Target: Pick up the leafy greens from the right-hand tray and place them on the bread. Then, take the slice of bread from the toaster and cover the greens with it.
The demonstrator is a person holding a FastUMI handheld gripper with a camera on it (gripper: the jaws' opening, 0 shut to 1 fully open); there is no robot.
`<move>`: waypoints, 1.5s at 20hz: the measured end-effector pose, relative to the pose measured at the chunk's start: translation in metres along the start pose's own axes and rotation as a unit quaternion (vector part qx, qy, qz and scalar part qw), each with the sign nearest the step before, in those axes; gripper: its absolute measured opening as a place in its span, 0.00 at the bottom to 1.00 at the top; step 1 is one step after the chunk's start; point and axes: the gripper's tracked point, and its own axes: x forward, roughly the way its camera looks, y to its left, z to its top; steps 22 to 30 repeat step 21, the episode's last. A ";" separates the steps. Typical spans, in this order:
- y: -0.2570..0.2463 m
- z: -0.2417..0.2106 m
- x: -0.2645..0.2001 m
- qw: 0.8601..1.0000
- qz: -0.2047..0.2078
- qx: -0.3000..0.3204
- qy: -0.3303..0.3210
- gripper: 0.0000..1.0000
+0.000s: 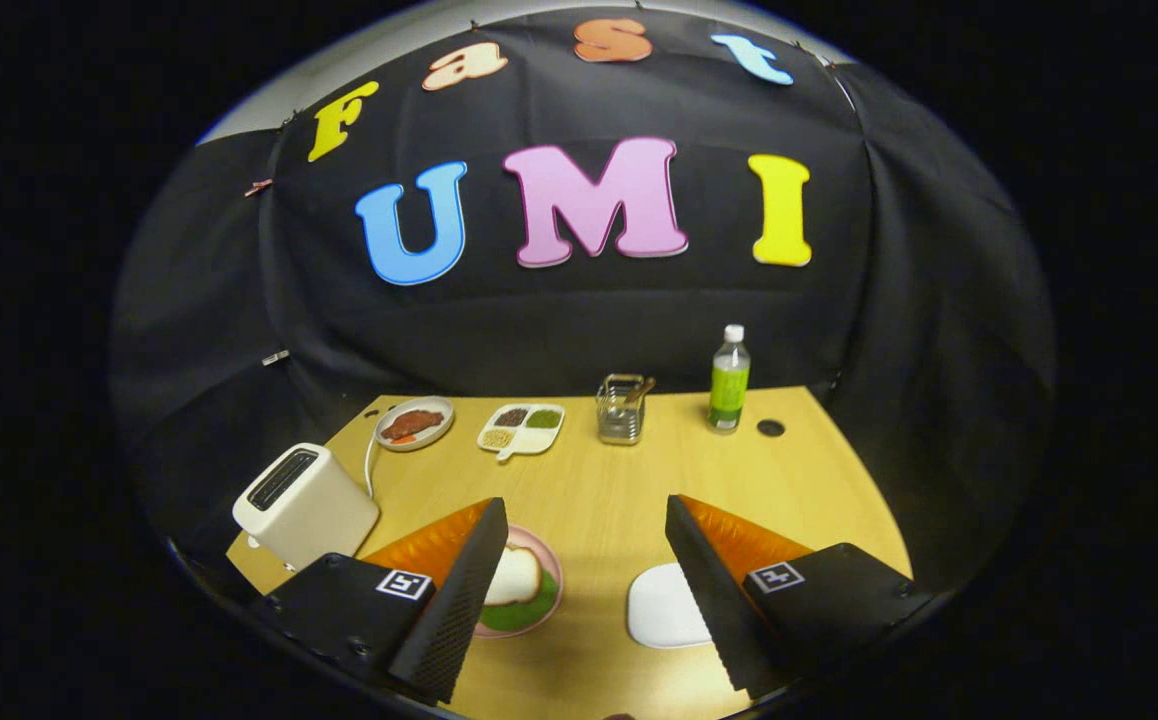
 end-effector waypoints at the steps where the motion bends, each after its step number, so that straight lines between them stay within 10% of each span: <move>1: -0.004 0.012 -0.012 1.000 -0.010 -0.003 -0.018 0.98; 12: -0.031 0.061 -0.112 0.988 -0.098 0.016 -0.116 0.98; 30: -0.009 0.043 -0.102 0.990 -0.098 0.001 -0.098 0.98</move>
